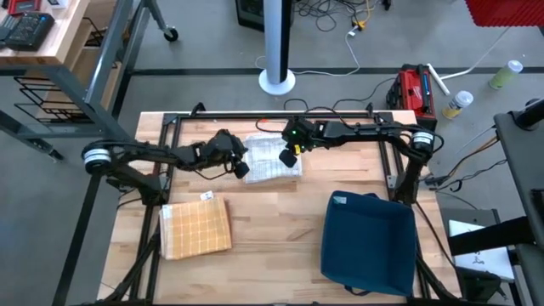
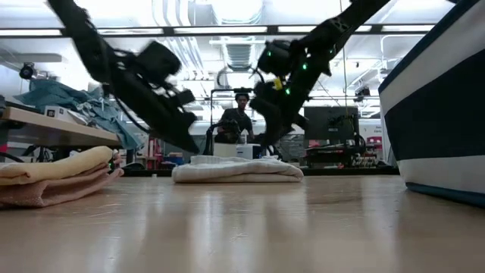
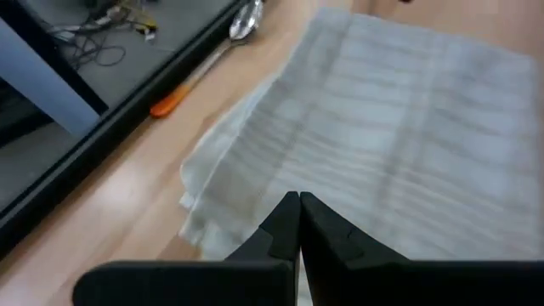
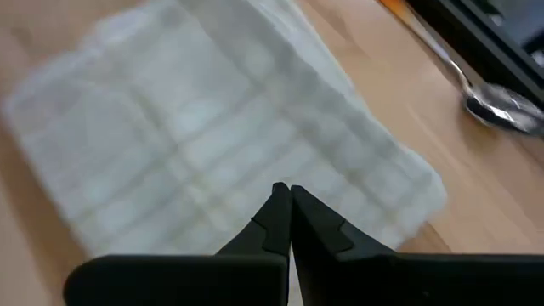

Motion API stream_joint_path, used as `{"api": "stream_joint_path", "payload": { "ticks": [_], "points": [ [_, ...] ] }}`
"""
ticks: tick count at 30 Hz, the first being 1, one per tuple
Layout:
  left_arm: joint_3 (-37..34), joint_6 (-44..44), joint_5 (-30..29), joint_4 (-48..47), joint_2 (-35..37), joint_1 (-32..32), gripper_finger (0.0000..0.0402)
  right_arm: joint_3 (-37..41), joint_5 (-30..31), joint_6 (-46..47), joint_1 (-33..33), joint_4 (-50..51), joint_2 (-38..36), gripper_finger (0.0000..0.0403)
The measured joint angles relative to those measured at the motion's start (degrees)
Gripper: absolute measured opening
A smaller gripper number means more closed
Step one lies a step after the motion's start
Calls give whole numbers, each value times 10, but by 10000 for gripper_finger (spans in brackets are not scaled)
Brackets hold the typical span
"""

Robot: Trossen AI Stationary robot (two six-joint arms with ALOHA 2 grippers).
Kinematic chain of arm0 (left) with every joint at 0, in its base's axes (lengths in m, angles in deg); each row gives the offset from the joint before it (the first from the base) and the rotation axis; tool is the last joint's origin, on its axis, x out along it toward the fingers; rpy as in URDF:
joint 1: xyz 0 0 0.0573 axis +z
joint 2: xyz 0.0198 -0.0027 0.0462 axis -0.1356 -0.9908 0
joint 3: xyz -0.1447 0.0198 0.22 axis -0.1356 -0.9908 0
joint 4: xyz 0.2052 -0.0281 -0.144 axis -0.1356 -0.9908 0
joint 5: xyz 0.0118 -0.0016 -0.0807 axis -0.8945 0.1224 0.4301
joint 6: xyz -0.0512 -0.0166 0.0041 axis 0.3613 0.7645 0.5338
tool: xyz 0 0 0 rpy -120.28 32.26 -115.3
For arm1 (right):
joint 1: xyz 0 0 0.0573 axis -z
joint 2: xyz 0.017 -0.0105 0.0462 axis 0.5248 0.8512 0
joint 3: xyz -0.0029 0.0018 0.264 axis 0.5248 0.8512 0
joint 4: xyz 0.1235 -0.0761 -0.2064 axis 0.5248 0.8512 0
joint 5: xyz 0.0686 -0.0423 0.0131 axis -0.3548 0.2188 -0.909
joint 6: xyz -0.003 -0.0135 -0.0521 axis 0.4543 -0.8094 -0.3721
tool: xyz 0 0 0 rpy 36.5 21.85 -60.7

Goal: Fold towel
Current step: Fold the white towel

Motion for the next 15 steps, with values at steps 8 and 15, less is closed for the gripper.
{"api": "stream_joint_path", "payload": {
  "ticks": [8, 15],
  "points": [
    [52, -12, -4, 34, -129, 43, 0, -18, 29, 21, 33, -13, 60, 0],
    [116, -4, -14, -80, -185, 80, 0, -25, 29, 21, 40, -7, 102, 0]
  ]
}}
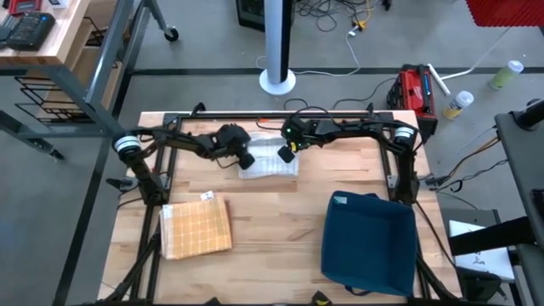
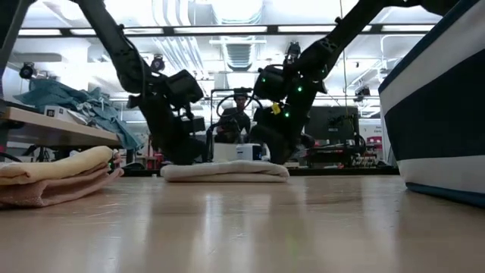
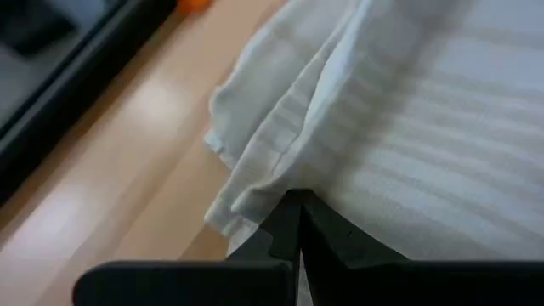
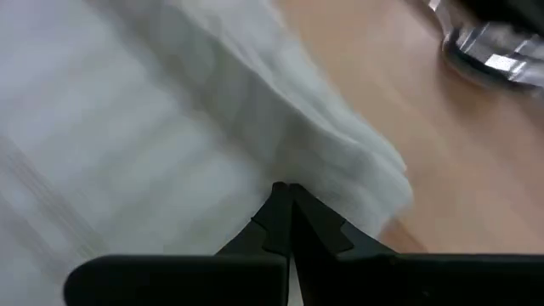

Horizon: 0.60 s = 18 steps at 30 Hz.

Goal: Fold towel
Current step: Fold the white towel

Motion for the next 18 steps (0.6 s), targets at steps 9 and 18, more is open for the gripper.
{"api": "stream_joint_path", "payload": {
  "ticks": [9, 18],
  "points": [
    [8, 11, -12, -81, 26, 14, 0, 3, -2, 0, -3, 28, -5, 0],
    [24, -14, 69, -95, 128, 15, 0, -4, -19, -11, -19, 36, -45, 0]
  ]
}}
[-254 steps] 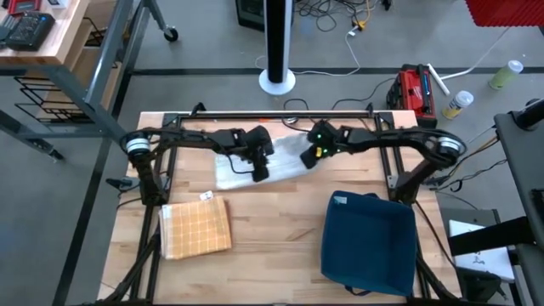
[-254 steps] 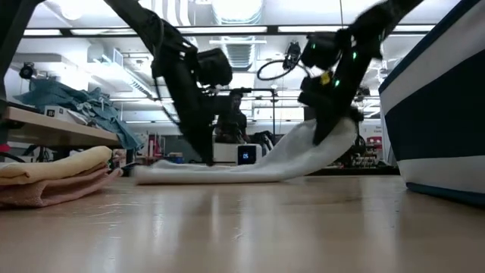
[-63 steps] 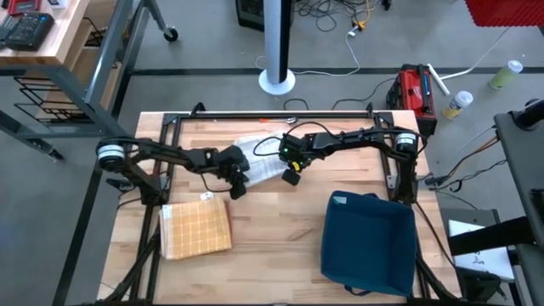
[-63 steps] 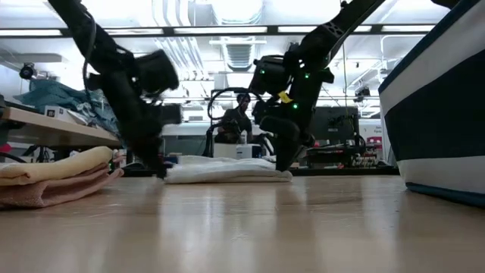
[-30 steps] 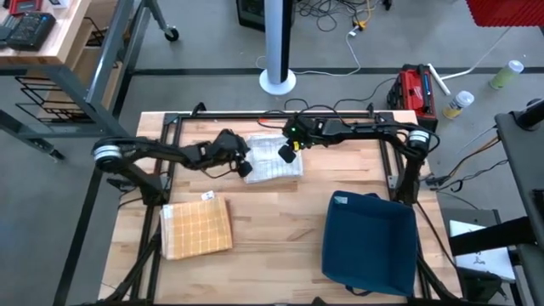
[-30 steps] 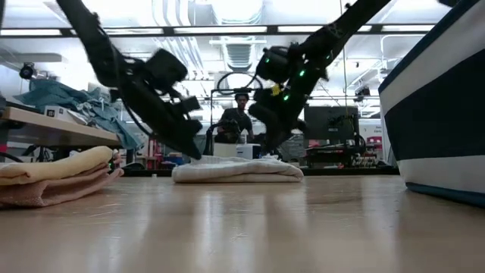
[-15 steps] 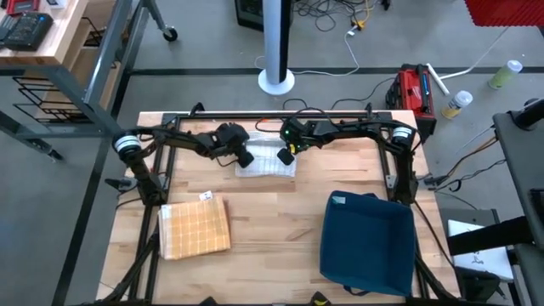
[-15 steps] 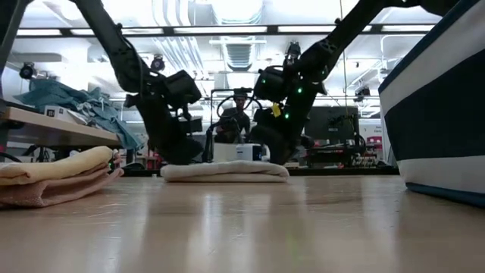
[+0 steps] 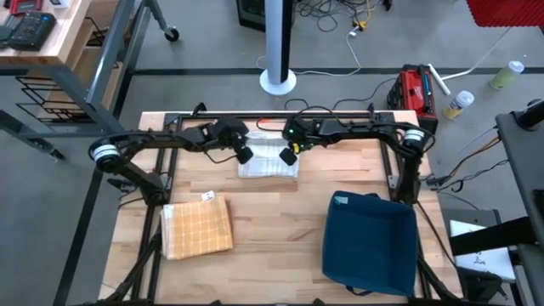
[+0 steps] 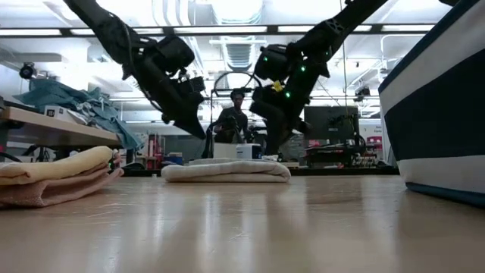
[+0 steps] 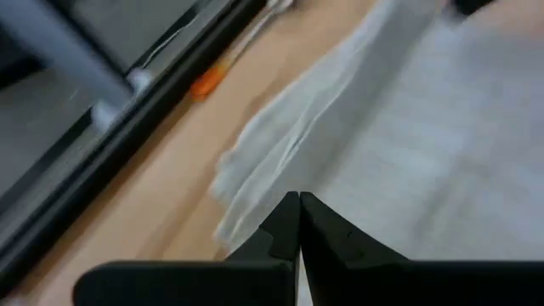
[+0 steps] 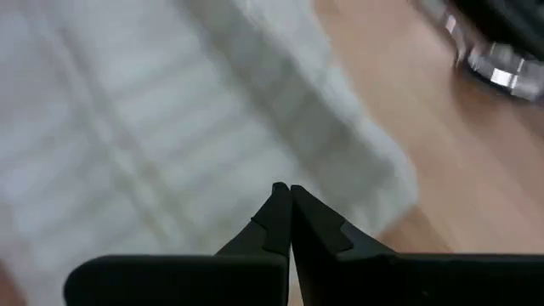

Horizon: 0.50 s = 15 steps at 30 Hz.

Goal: Fold towel
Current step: Fold the white towel

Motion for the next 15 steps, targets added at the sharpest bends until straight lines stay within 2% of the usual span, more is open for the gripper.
{"api": "stream_joint_path", "payload": {
  "ticks": [4, 8, 11, 15],
  "points": [
    [21, -49, 69, 0, -2, 5, 0, 2, -38, -1, -16, 6, -6, 0],
    [35, -72, 107, 3, -38, 8, 0, 7, -92, -12, -42, 25, -5, 0],
    [36, -76, 108, 26, -77, 9, 0, 11, -93, -21, -58, 42, -4, 0],
    [38, -58, 79, 15, -110, 11, 0, 24, -92, -25, -80, 55, -4, 0]
  ]
}}
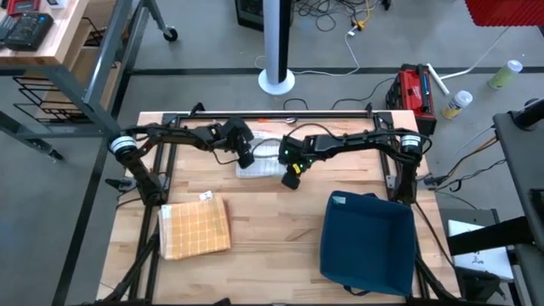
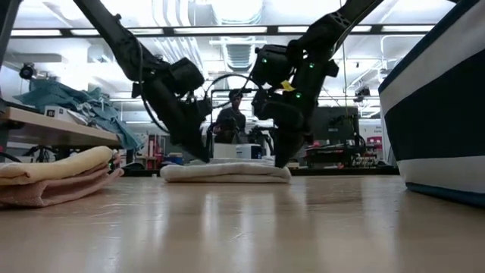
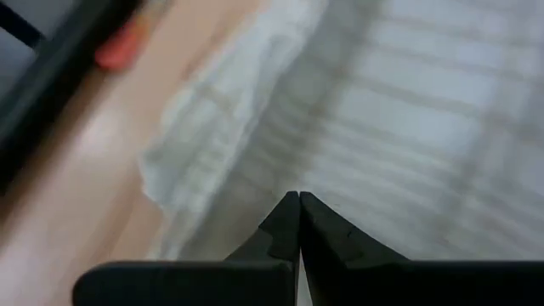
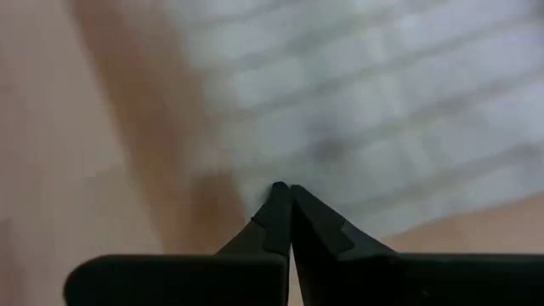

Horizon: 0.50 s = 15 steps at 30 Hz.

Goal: Fold towel
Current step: Fold the white towel

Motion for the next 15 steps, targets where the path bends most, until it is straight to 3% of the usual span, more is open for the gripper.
{"api": "stream_joint_path", "payload": {
  "ticks": [3, 9, 12, 15],
  "points": [
    [0, -7, 56, -9, 9, -4, 0, 12, -1, -2, -11, -6, 0, 0],
    [-1, -3, 268, -10, 26, -27, 0, 6, 1, 8, -14, -5, -1, 0],
    [-5, 21, 292, -8, 16, -53, 0, 4, 1, 9, -20, -25, -2, 0],
    [-14, 22, 273, -28, 10, -78, 0, 4, 1, 11, -26, -41, -2, 0]
  ]
}}
